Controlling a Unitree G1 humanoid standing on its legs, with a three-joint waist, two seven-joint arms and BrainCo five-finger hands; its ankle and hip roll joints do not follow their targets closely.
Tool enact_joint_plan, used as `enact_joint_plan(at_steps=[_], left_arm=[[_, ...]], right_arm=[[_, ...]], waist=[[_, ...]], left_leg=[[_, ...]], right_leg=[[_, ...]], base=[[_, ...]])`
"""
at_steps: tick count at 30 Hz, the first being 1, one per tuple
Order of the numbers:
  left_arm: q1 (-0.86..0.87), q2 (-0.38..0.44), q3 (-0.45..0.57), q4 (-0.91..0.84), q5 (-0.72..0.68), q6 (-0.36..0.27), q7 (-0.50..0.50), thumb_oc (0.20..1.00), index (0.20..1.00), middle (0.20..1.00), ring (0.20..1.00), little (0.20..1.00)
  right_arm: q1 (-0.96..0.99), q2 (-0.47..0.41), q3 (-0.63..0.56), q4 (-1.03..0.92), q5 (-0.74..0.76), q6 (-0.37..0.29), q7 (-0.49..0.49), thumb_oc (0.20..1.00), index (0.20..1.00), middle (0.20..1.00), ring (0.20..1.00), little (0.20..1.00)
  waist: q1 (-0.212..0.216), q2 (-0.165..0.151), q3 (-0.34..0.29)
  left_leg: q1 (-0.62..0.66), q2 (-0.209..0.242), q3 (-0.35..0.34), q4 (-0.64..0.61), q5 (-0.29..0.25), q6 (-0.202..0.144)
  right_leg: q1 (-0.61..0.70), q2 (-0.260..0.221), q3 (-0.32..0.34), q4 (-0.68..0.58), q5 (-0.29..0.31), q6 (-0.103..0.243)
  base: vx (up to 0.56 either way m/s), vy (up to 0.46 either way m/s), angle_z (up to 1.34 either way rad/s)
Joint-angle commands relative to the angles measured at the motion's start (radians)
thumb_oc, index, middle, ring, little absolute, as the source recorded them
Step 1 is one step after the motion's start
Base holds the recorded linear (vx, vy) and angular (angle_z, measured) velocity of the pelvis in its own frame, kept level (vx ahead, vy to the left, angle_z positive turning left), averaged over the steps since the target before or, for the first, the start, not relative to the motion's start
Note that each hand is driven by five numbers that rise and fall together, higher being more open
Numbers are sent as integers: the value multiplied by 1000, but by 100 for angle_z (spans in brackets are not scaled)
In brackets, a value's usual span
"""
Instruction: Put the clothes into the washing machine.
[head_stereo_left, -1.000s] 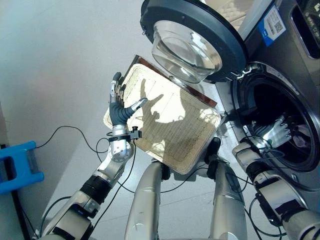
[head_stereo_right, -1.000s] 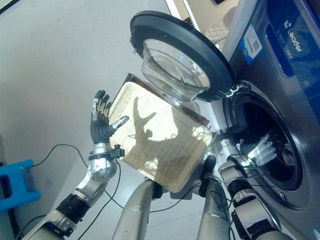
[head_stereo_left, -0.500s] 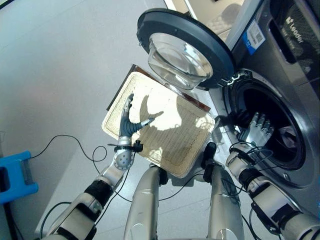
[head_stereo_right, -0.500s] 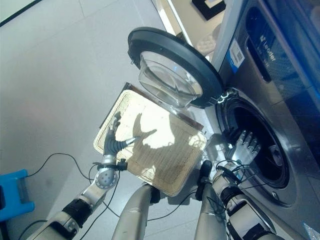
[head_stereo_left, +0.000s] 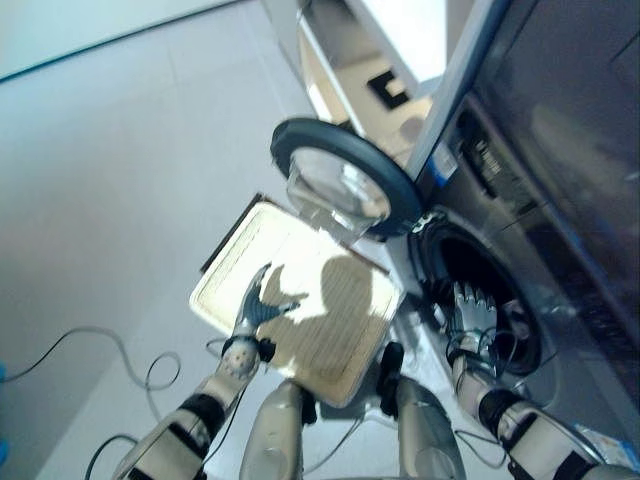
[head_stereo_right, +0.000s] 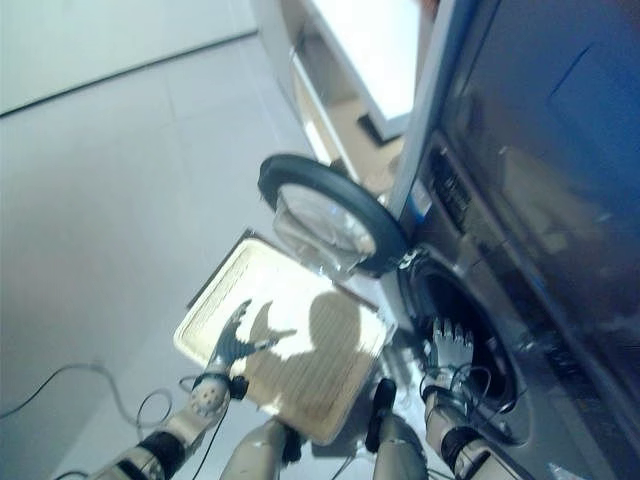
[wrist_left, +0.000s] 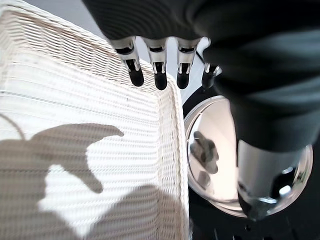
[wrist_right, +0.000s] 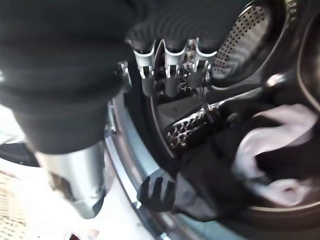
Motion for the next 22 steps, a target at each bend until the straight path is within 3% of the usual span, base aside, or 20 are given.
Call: enact_joint_plan(at_steps=[1,4,10,14,22], left_arm=[[-17,-40,17,12,53,29,-55,1000,1000,1000,1000,1000],[37,-63,18,73,99,50,-105,1000,1000,1000,1000,1000],[65,-85,11,105,153,120,-155,1000,1000,1000,1000,1000],[78,-95,8,130,163,165,-219,1000,1000,1000,1000,1000],[106,-111,44,168,132,196,-257,1000,1000,1000,1000,1000]], right_arm=[[-27,-17,4,10,-47,-51,55,1000,1000,1000,1000,1000],[35,10,-3,25,-64,-109,125,1000,1000,1000,1000,1000],[74,42,10,43,-100,-184,204,1000,1000,1000,1000,1000],[87,57,11,48,-86,-188,246,1000,1000,1000,1000,1000],[108,86,25,66,-105,-200,341,1000,1000,1000,1000,1000]], waist=[[5,10,-11],[-2,-6,-88],[-8,-23,-162],[-5,-29,-196],[3,-31,-250]], left_leg=[[44,-17,13,25,-68,-27],[116,-24,-11,-50,-44,-25],[186,-22,-6,-131,-19,-25],[220,-22,-18,-178,-1,-31],[253,-21,-31,-182,-14,-17]], right_leg=[[61,28,33,-4,-29,69],[135,48,75,-81,-5,75],[202,62,91,-180,38,79],[240,68,104,-252,72,83],[273,80,109,-244,48,64]], base=[[153,-21,-4],[151,-24,-3],[74,-10,2],[35,-20,-3],[65,-31,-2]])
